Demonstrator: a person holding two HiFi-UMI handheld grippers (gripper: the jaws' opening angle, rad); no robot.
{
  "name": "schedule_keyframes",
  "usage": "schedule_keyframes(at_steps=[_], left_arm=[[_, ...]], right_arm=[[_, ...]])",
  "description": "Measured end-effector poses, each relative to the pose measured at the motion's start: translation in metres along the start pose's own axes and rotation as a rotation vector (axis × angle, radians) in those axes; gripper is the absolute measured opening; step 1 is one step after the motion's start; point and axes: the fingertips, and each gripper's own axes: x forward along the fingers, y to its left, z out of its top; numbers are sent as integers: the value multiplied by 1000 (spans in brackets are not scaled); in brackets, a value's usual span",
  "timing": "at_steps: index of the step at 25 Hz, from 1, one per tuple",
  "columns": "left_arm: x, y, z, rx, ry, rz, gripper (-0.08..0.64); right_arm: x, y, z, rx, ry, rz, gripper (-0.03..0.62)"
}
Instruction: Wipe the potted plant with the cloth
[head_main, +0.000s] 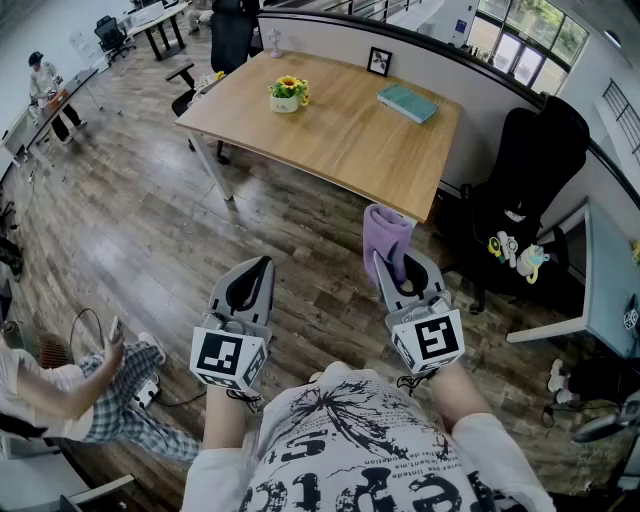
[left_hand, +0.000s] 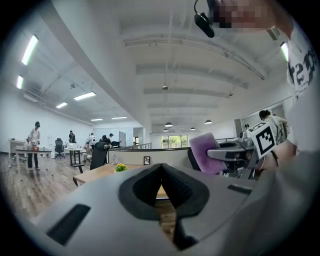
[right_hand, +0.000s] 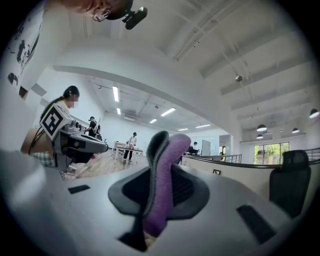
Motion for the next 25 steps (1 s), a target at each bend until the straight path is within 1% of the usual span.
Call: schedule_keyframes(at_steps=[12,17,20,25], left_arm=[[-2,28,-11,-14,-4,-8,3],[-10,41,-20,-29,4,-15,3],[-7,61,-27,-40,16,3,3],[14,106,-38,-37,32,56,3]], right_arm=[[23,15,-5,0,8,-23,66],[33,24,-10,36,19,-33,69],[51,31,-20,27,39,-14,71],[106,27,-38,36,62,29,72]])
